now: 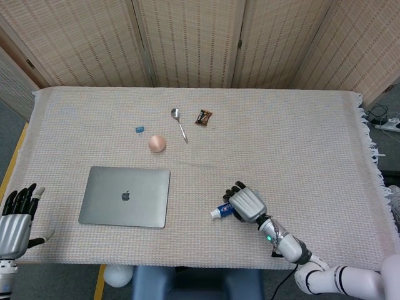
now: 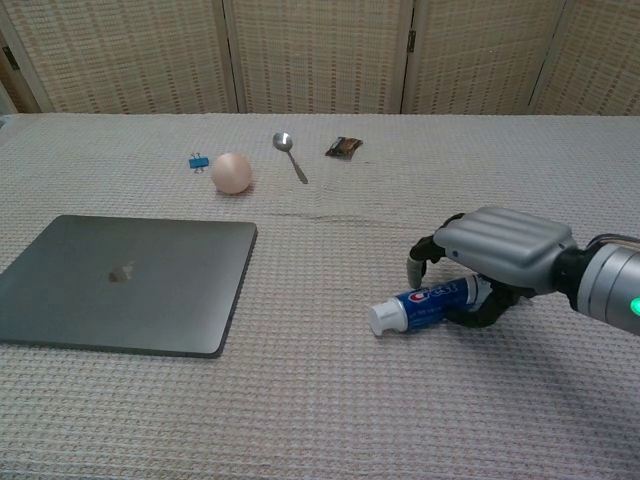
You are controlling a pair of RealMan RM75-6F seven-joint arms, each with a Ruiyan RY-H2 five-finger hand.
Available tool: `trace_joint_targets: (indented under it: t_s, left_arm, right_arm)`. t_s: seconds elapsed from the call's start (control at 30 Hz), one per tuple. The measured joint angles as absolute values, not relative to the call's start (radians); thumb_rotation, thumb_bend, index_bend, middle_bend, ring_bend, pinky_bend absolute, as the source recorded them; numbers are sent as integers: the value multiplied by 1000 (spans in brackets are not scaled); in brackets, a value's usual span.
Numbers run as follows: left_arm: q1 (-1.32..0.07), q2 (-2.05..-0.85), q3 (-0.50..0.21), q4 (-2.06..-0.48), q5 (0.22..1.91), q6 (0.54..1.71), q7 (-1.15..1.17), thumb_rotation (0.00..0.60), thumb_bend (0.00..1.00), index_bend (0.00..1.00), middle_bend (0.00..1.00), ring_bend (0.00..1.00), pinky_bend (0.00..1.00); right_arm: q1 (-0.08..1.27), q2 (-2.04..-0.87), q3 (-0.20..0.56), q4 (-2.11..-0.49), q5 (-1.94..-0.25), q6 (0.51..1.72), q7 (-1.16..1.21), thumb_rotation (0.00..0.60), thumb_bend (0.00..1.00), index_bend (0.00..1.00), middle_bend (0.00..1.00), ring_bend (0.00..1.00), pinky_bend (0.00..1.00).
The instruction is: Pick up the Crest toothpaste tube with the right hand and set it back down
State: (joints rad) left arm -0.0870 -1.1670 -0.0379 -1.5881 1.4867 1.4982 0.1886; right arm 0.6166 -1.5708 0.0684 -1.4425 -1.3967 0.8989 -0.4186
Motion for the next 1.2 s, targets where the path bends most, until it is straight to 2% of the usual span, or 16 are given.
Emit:
trace_joint_targets:
  t_s: [0.37, 0.63, 0.7, 0.83, 0.93, 1.2]
  left_arm:
    - [-83, -1171, -36, -1579, 1487, 1501, 180, 600, 166, 0, 0, 13, 0]
    - [-85, -1173, -37, -1572, 1489, 1498, 174, 600, 165, 0, 0, 13, 0]
    - [-87, -1173, -38, -1572, 1491, 1497, 173, 600, 165, 0, 0, 13, 0]
    - [-98, -1170, -41, -1578, 1501, 1491, 172, 600, 165, 0, 0, 13, 0]
    - [-116, -1165, -46, -1590, 1516, 1478, 159, 600, 165, 0, 0, 19, 0]
    - [-209, -1171, -93, -1628, 1554, 1426, 111, 600, 171, 0, 0, 43, 0]
  right_arm:
    - [628, -1583, 58, -1434, -1364, 889, -438, 600, 424, 407, 377, 314, 194]
    - [631, -1596, 52, -1415, -1367, 906, -436, 600, 516, 513, 468, 443, 240]
    - [633, -1598, 51, -1412, -1374, 912, -428, 600, 544, 539, 490, 480, 277]
    - [641, -1592, 54, -1417, -1378, 911, -420, 600, 609, 598, 536, 543, 425]
    - [651, -1575, 60, -1434, -1380, 905, -411, 600, 650, 629, 561, 585, 486]
    - [696, -1479, 103, -1544, -1372, 869, -383, 600, 712, 634, 574, 629, 529]
